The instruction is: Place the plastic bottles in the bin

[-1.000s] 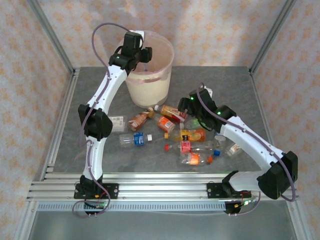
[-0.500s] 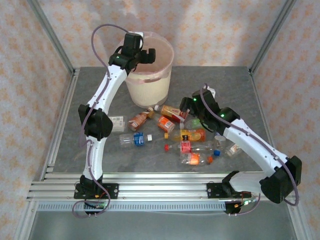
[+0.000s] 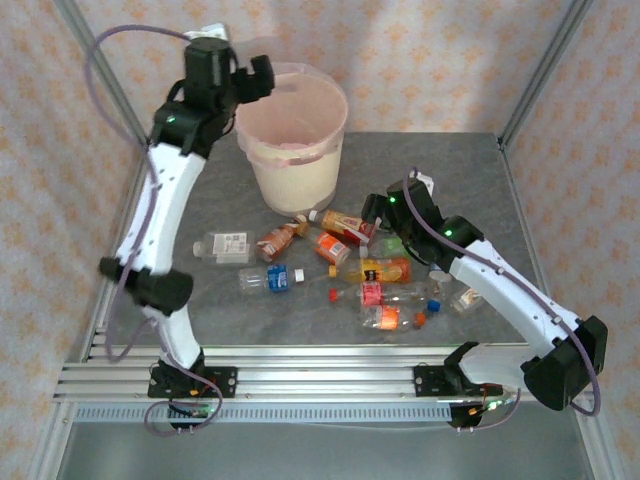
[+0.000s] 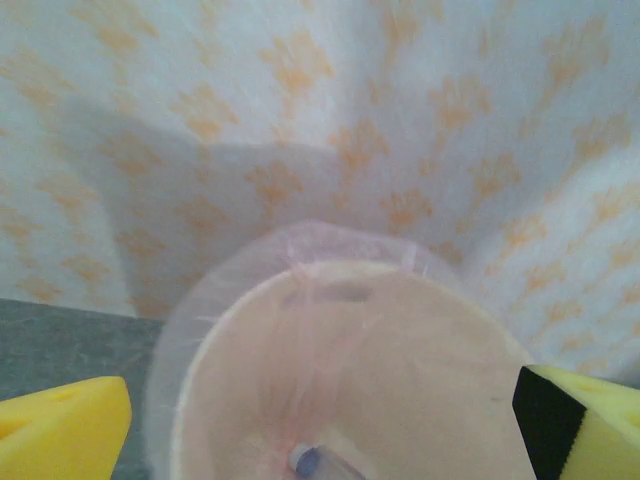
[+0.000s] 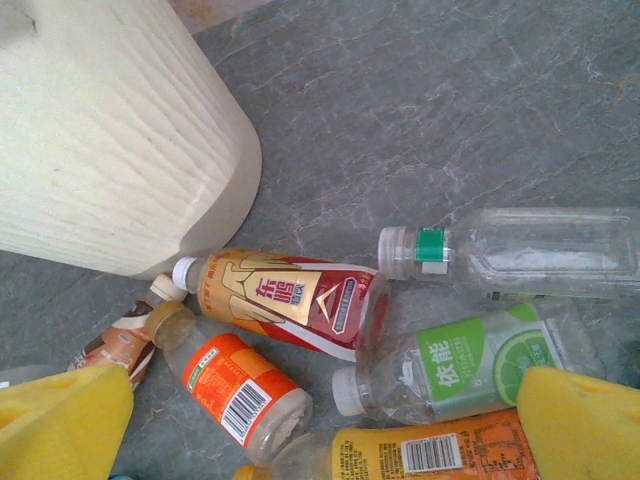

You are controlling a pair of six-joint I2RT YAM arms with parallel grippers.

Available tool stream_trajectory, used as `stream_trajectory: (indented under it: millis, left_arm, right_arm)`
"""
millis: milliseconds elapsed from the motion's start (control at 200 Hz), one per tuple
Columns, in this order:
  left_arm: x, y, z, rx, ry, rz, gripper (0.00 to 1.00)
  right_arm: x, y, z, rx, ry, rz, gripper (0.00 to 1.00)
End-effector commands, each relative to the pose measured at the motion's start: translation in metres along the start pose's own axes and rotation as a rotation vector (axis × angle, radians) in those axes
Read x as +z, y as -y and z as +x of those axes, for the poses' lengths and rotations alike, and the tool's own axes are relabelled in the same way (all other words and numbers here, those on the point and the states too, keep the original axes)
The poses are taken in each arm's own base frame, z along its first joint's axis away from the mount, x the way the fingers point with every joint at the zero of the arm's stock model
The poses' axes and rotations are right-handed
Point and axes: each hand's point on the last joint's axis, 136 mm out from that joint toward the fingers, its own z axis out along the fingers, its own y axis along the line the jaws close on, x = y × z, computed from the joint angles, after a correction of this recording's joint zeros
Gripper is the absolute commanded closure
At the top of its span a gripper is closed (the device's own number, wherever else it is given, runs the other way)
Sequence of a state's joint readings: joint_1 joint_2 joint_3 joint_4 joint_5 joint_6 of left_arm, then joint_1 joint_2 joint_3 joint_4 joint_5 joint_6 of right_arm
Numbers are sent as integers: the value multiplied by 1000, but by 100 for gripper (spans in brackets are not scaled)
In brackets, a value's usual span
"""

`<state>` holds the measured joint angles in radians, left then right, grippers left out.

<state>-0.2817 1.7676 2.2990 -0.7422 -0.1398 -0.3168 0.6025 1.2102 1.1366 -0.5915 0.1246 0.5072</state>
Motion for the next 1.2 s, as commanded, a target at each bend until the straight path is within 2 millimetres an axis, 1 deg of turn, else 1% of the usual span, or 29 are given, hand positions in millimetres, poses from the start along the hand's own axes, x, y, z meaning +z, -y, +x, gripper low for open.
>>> stream_trajectory:
  millis: [0, 85, 165, 285, 330, 410, 485, 606, 711, 851, 926, 1101, 1196]
  left_arm:
    - [-44, -34, 9, -120, 30, -89, 0]
    - [-70, -59, 32, -204, 57, -113, 0]
    - [-92, -83, 64, -312, 65, -131, 0]
    - [-119, -120, 125, -468, 21, -183, 0]
    - [-125, -133, 152, -522, -15, -214, 0]
    - [-135, -147, 192, -605, -74, -240, 0]
    - [-139, -153, 221, -670, -134, -245, 0]
    - [-140, -159, 270, -758, -236, -276, 0]
    - [-139, -163, 314, -790, -310, -331, 0]
    - [-138, -159, 365, -822, -389, -396, 0]
    - [-137, -155, 379, -819, -417, -422, 0]
    - [-127, -145, 403, -815, -482, -452, 0]
    - [-126, -146, 422, -839, -525, -504, 0]
  right_arm:
    - [-16, 10, -5, -14, 29, 26, 1]
    - [-17, 9, -4, -14, 20, 15, 1]
    - [-16, 7, 0, -15, 8, 1, 1]
    - [-14, 8, 4, -16, -3, -3, 1]
    - [-14, 8, 5, -16, -7, -3, 1]
    - [-13, 8, 7, -19, -12, -8, 1]
    - [-12, 9, 8, -23, -15, -6, 1]
    - [-11, 10, 10, -18, -18, -3, 1]
    - [-10, 10, 12, -16, -22, -2, 1]
    - [-8, 11, 12, -11, -26, 8, 1]
    - [-8, 11, 12, -12, -28, 12, 1]
    - [-6, 12, 13, -9, -35, 21, 1]
    - [-5, 14, 13, -5, -34, 31, 1]
